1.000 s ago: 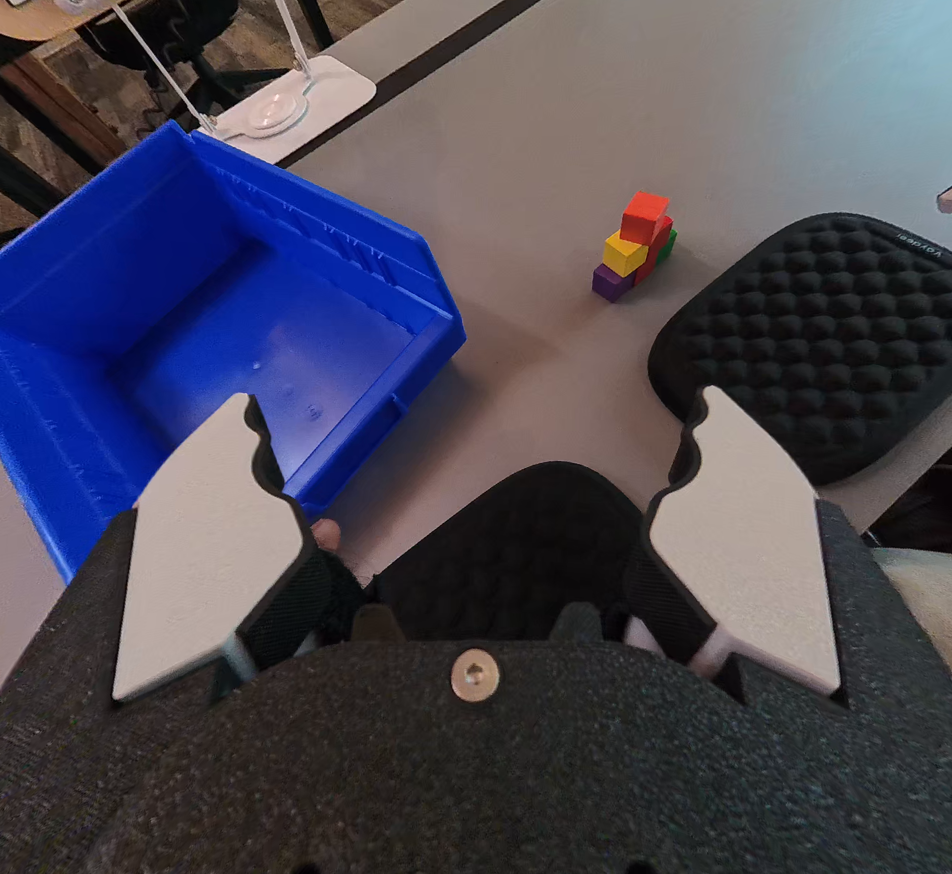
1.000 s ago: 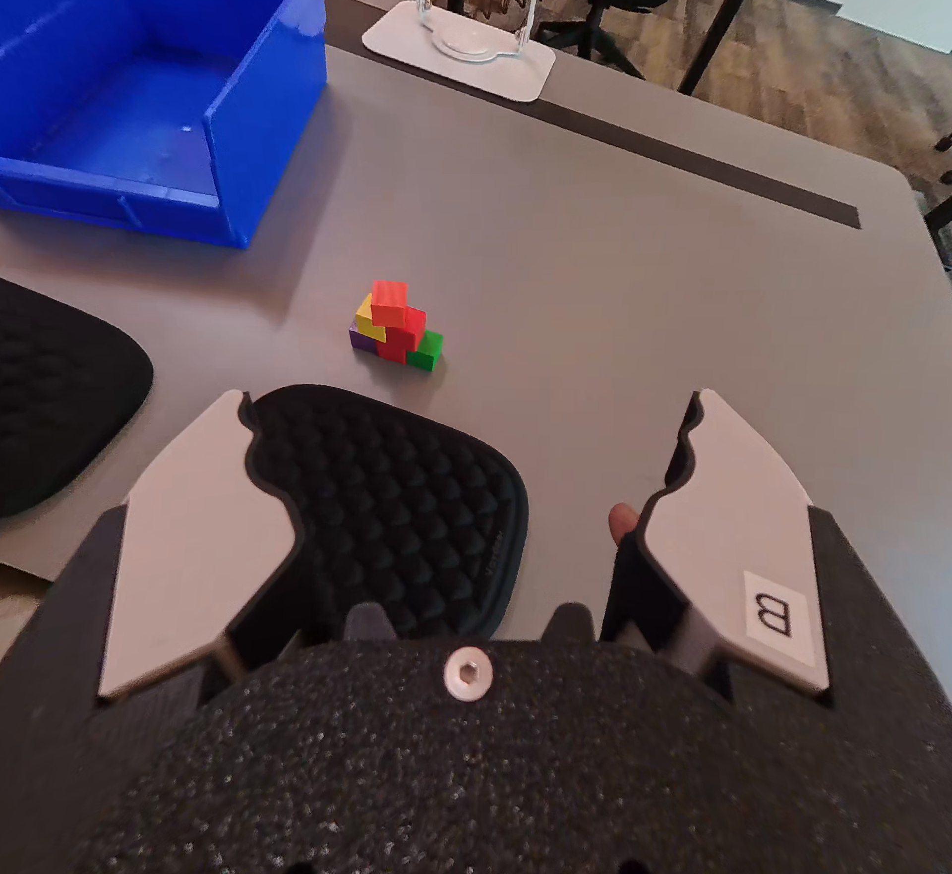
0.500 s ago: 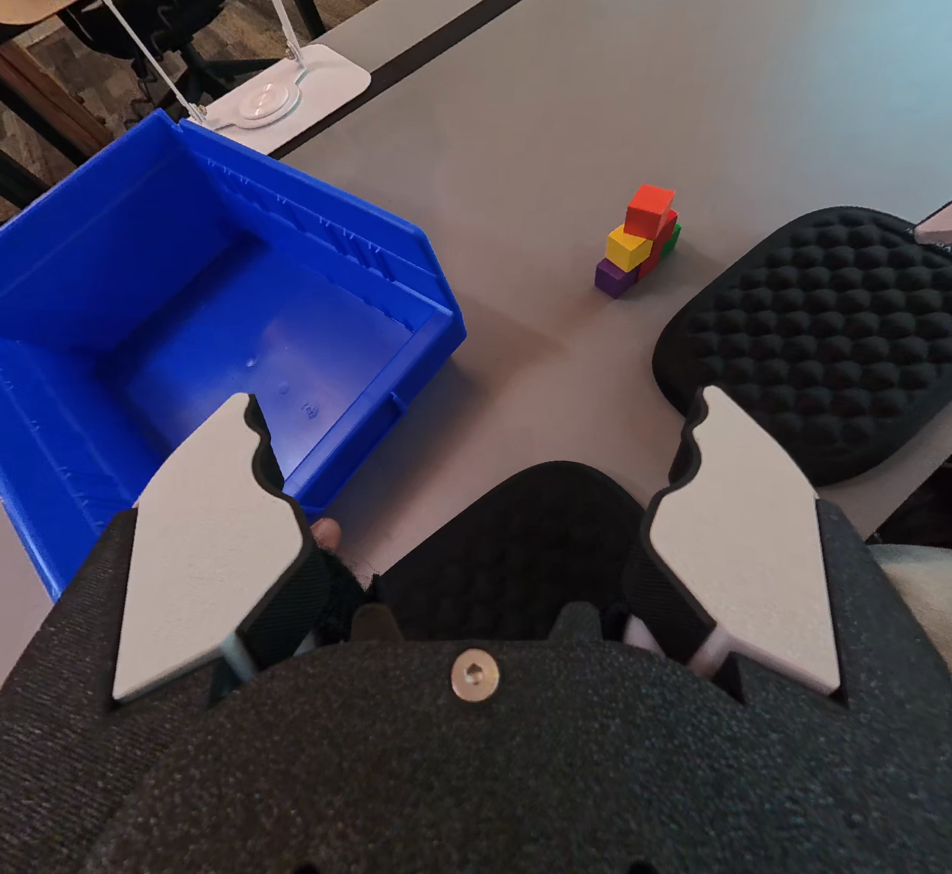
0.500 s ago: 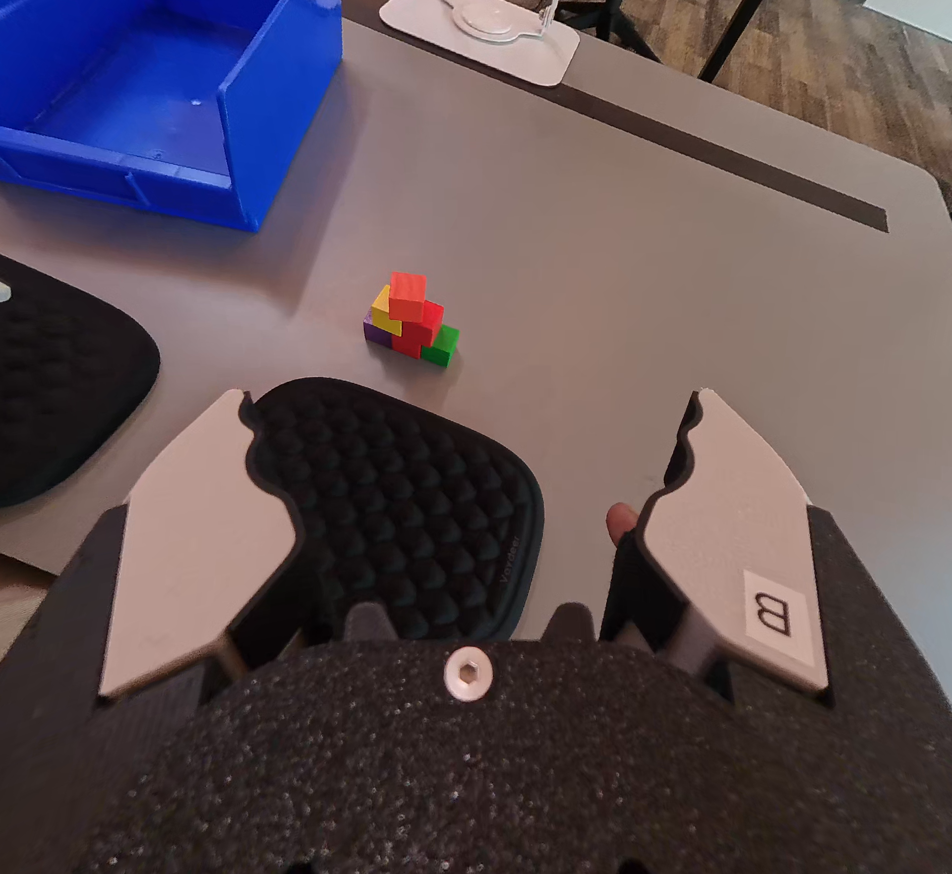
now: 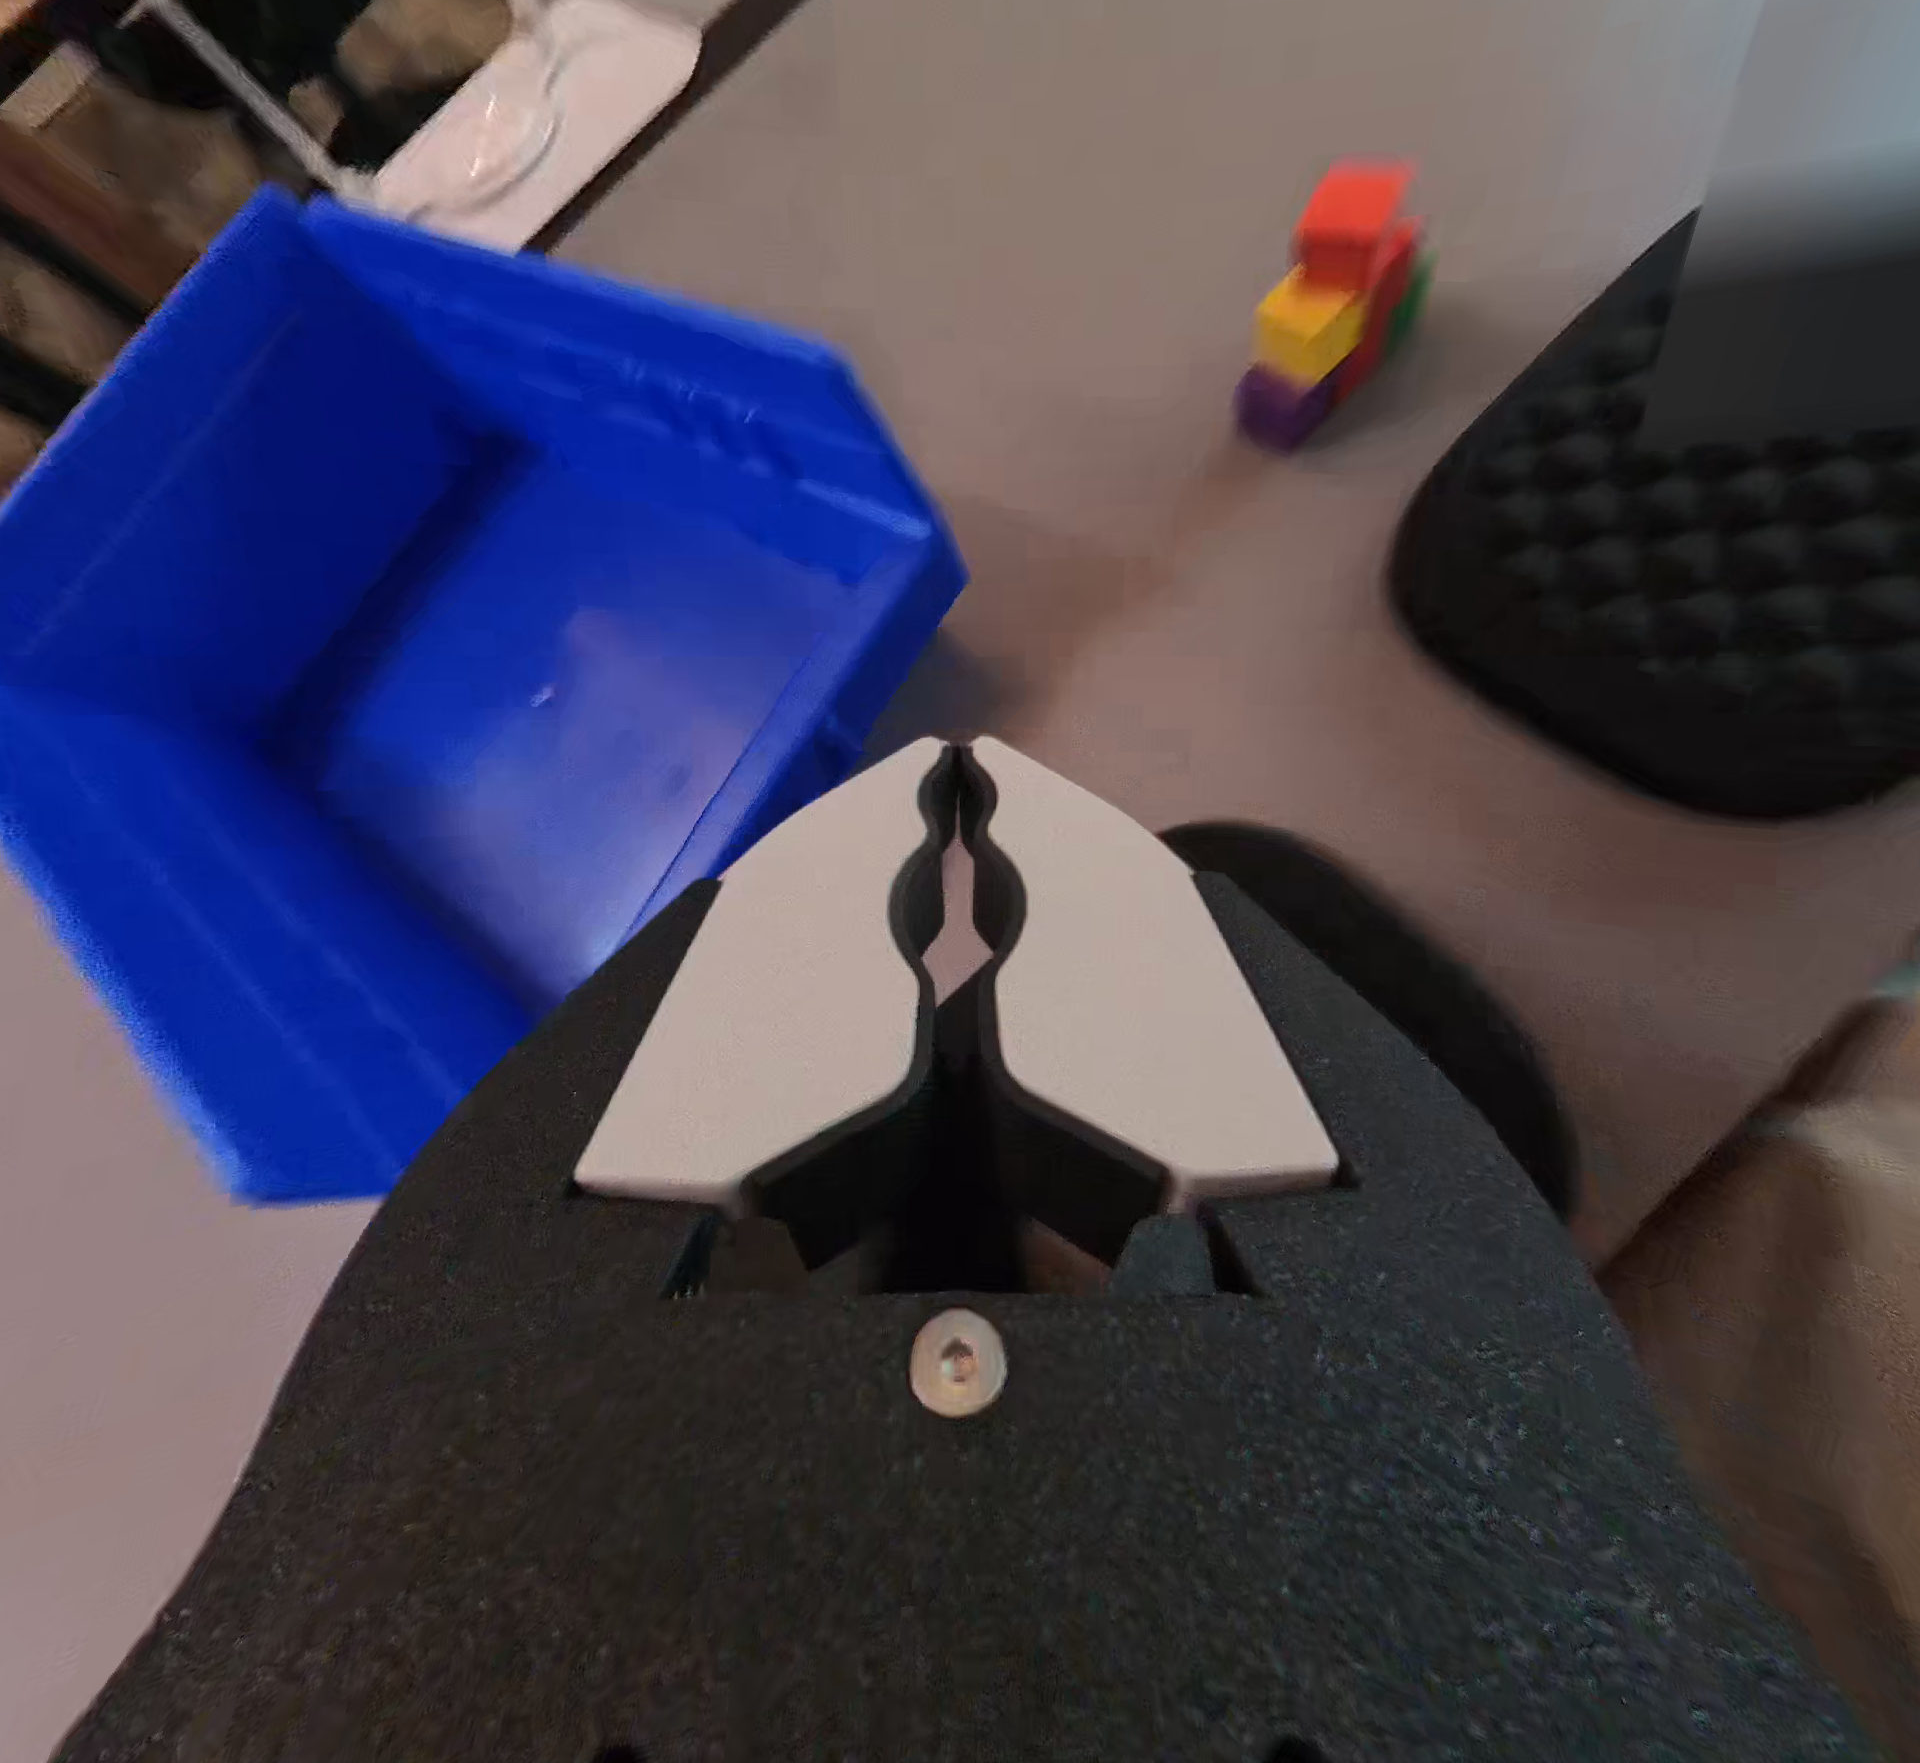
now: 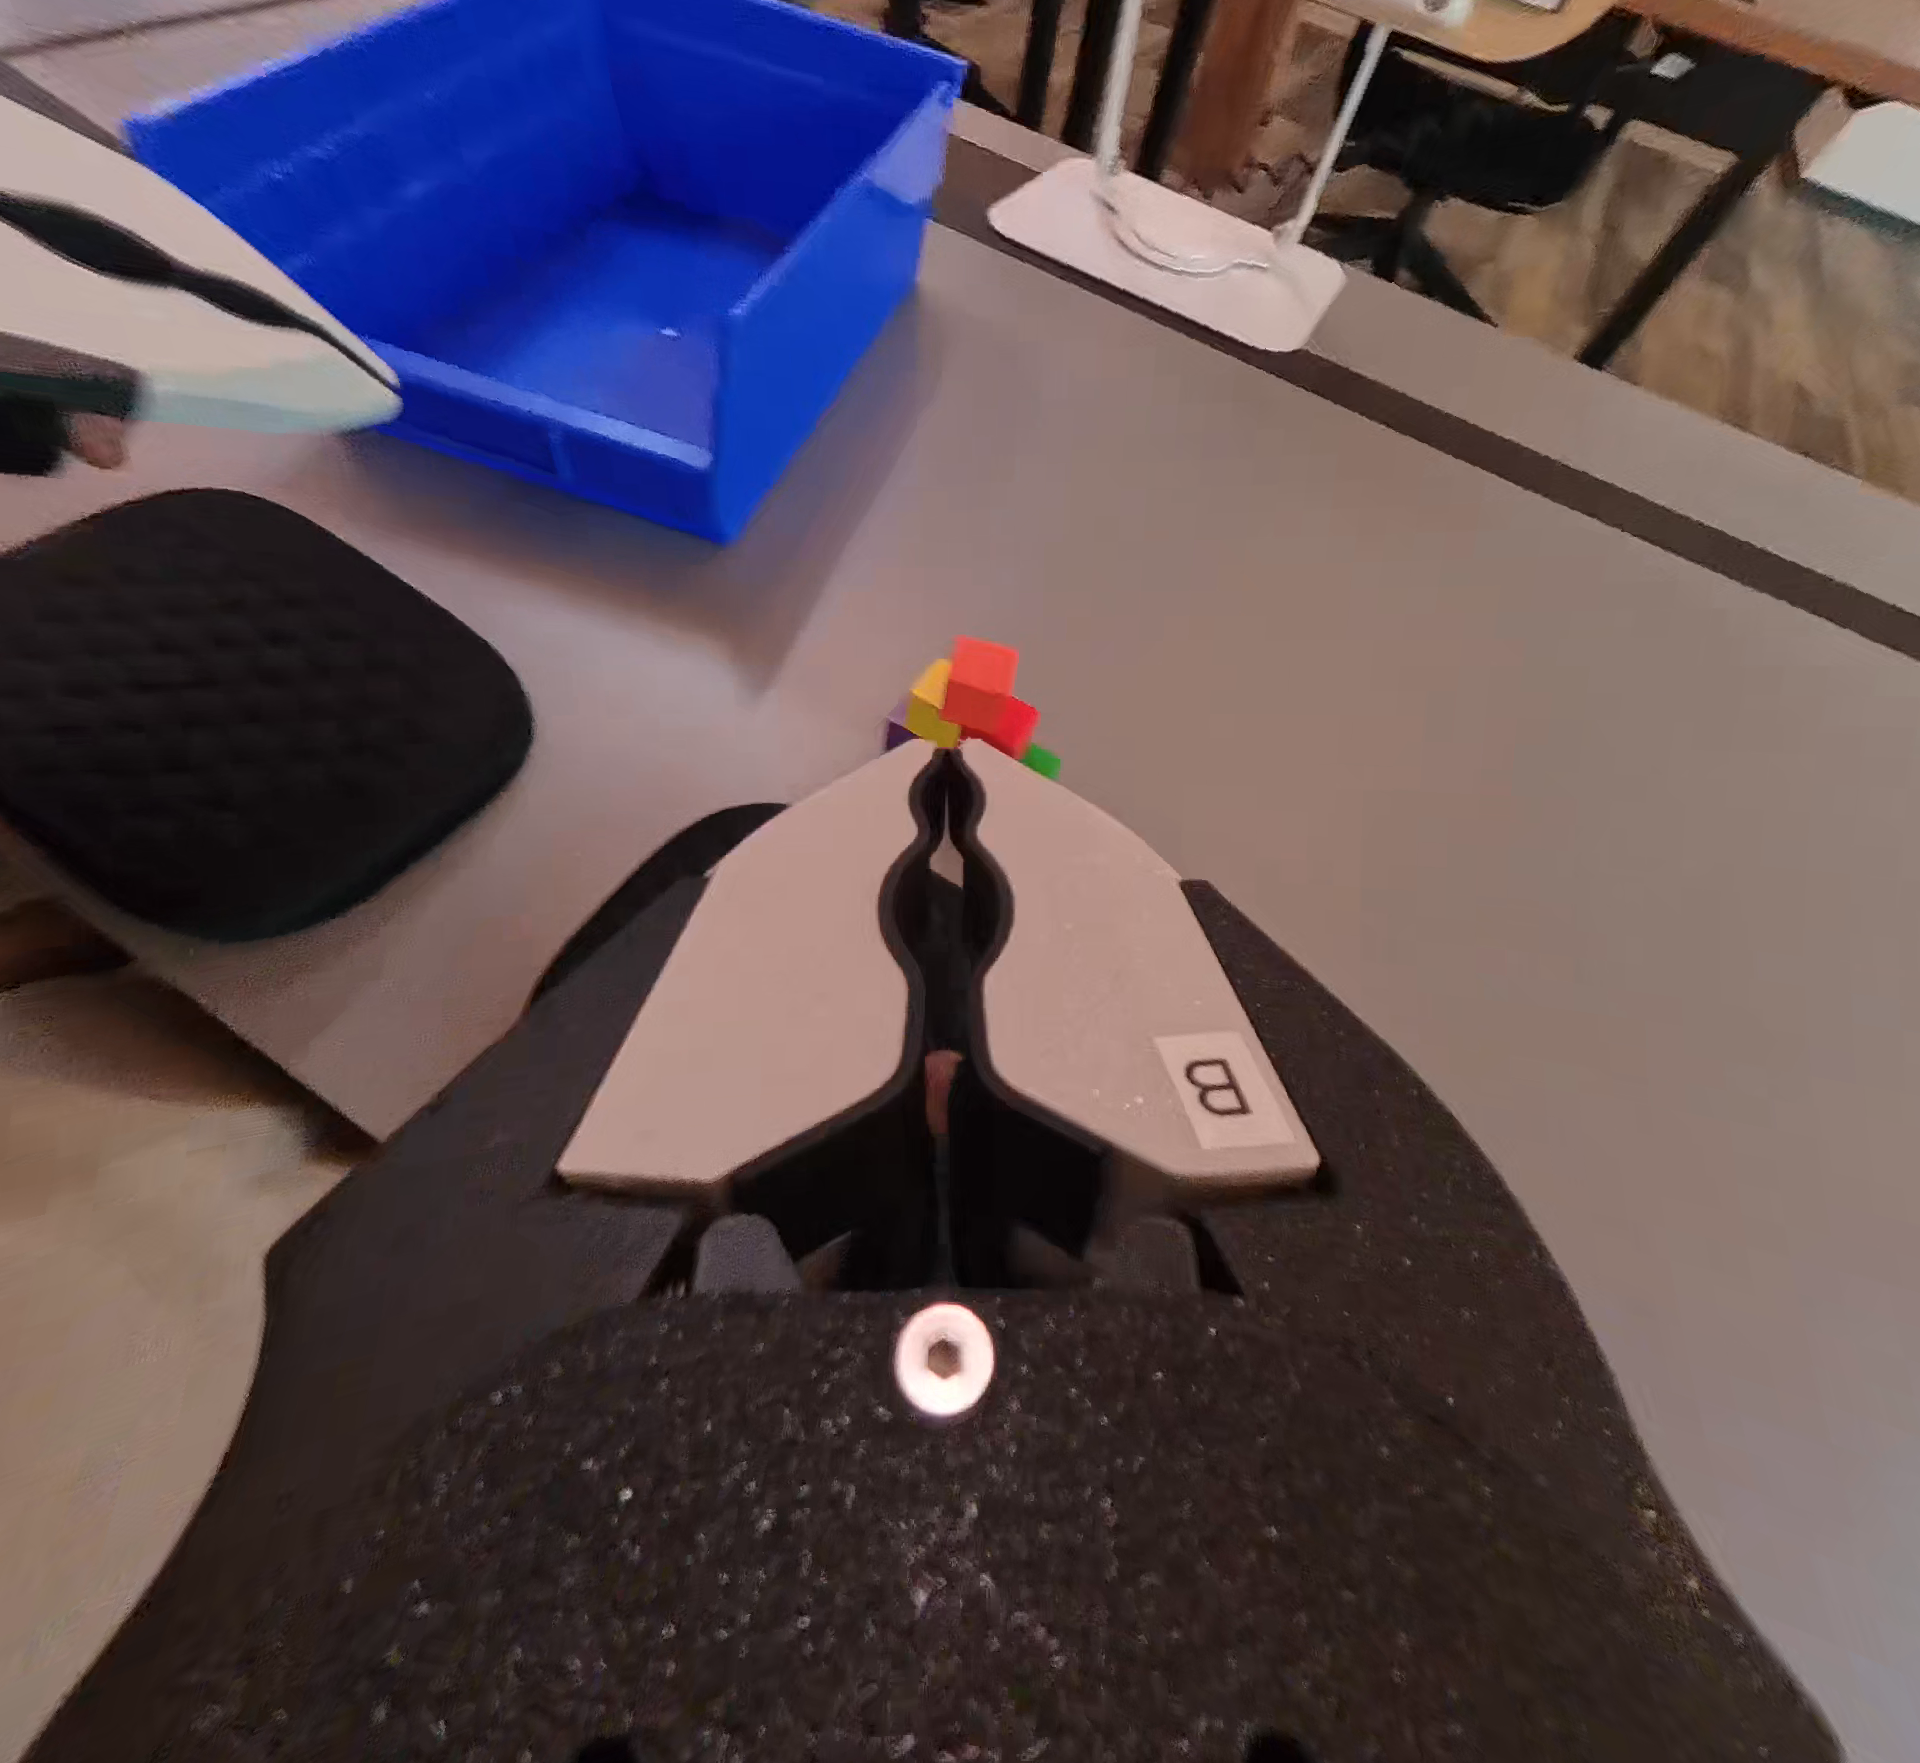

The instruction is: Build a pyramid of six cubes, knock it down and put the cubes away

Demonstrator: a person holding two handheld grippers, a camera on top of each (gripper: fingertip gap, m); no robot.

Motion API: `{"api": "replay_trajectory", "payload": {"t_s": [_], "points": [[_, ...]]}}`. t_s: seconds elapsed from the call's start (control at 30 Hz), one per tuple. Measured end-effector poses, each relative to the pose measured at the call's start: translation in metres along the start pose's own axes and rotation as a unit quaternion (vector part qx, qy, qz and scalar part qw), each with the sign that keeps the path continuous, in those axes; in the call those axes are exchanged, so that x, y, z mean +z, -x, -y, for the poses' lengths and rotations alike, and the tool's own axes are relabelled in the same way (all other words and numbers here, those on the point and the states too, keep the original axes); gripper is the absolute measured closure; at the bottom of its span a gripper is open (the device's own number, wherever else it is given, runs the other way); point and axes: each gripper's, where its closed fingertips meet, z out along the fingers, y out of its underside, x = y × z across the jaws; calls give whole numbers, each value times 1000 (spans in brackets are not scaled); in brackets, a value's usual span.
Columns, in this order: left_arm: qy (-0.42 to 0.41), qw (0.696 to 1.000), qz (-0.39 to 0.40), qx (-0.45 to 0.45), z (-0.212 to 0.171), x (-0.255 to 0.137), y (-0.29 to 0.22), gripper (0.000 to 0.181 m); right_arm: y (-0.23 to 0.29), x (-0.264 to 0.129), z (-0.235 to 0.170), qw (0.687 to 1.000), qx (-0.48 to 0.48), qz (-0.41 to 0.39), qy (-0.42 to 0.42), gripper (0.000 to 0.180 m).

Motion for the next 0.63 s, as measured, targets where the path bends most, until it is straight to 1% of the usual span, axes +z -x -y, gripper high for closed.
{"api": "replay_trajectory", "payload": {"t_s": [0.07,0.13,0.17,0.23,0.3,0.33,0.4,0.47,0.63], "points": [[55,996,59,35,-18,5,18,181,18,-2,10,999,-6,52,-16,180],[98,989,94,49,-33,8,30,181,51,-10,35,989,-11,128,-67,180],[120,985,112,60,-40,10,35,181,73,-16,48,980,-19,174,-93,180],[163,973,139,88,-53,12,42,181,126,-30,71,952,-51,271,-134,180],[189,963,155,111,-61,15,44,181,172,-36,81,927,-88,334,-148,180],[196,959,162,122,-62,16,45,181,191,-35,82,918,-111,351,-147,180],[202,952,179,146,-61,16,47,181,212,-25,84,914,-142,350,-146,180],[201,947,189,163,-60,16,47,181,222,-16,88,915,-152,343,-150,180],[182,948,194,174,-53,16,44,181,227,1,87,922,-177,314,-141,179]]}}
